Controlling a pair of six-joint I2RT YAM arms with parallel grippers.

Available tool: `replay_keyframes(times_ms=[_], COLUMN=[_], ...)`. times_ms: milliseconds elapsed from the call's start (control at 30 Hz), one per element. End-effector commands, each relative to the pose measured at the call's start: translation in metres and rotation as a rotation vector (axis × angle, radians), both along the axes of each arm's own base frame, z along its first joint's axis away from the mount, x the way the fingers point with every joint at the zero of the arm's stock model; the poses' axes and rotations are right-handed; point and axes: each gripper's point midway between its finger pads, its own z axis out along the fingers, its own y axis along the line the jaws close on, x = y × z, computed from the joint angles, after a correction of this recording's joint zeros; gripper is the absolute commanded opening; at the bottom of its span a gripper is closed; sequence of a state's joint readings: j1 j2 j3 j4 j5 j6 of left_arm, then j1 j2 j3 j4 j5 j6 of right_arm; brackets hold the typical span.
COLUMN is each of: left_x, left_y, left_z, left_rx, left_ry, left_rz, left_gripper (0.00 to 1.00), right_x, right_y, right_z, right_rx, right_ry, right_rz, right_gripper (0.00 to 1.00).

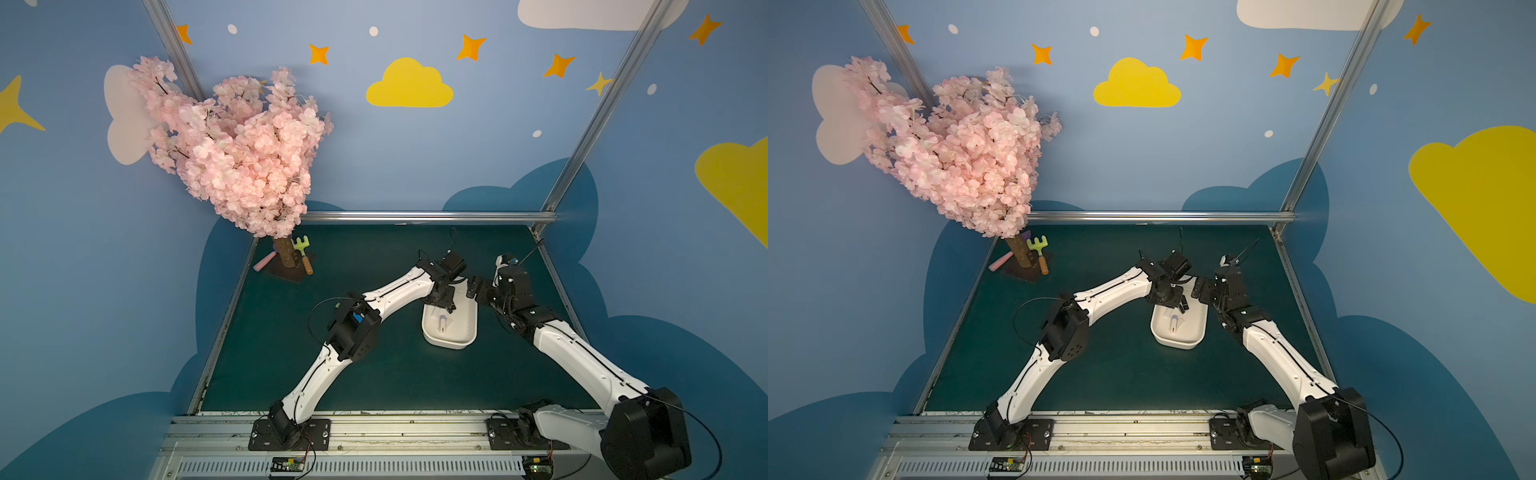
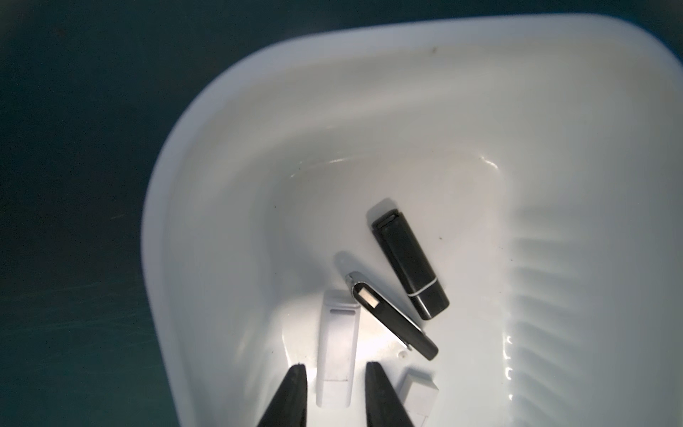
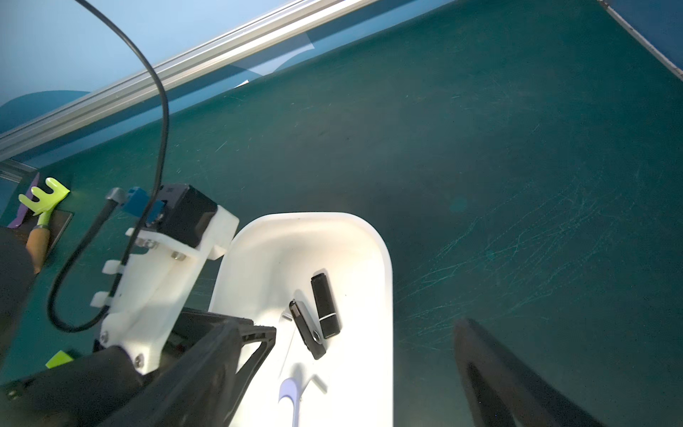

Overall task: Put the usb flash drive into the storage box
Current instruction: Place the USB flash in the storage box, then pick up the USB flash from the center of the board.

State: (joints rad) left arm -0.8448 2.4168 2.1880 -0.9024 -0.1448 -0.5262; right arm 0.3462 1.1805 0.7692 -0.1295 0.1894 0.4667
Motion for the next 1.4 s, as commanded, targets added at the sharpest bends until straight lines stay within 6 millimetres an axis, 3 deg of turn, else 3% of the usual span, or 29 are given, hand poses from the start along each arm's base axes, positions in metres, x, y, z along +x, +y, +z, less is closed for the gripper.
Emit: replay_keyframes(times_ms=[0,133,233,400,600,833,1000,1167,1367], left_x=[-0.004,-0.025,-0.051,-0.095,-0.143,-0.181,-0.184,-0.182,-0.183], left_y=[0.021,0.075,0.132,0.218,0.300,0.333,0.327,0.325,0.326], left_z=[0.062,0.118,0.137,0.149,0.153,0.158,0.163,0.157,0.158], left_rx=[-0.007,-0.035,-0.087,-0.132,-0.126,-0.104,-0.166,-0.149,-0.160], left_ry=[-0.092,-0.204,-0.210,-0.270,-0.307,-0.343,-0.370,-0.352,-0.362], left_rz=[0.014,0.054,0.124,0.236,0.373,0.378,0.345,0.342,0.344], left_gripper=[0.31,0.34,0.37,0.44,0.47,0.49,0.50,0.51,0.51], right_x=[0.001,0.000,-0.002,-0.007,-0.029,-0.049,-0.059,-0.061,-0.058], right_y=[0.002,0.017,0.047,0.091,0.179,0.255,0.299,0.327,0.345], right_z=[0.012,0.015,0.024,0.019,-0.005,-0.050,-0.082,-0.108,-0.126], right_rx=[0.018,0.048,0.067,0.104,-0.005,-0.141,-0.226,-0.302,-0.363], right_ry=[-0.026,-0.026,-0.051,0.000,0.153,0.309,0.398,0.447,0.479], right_rz=[0.011,0.096,0.278,0.444,0.719,0.886,0.961,1.008,1.020], right_gripper=[0.93,0.92,0.90,0.87,0.84,0.76,0.72,0.71,0.68])
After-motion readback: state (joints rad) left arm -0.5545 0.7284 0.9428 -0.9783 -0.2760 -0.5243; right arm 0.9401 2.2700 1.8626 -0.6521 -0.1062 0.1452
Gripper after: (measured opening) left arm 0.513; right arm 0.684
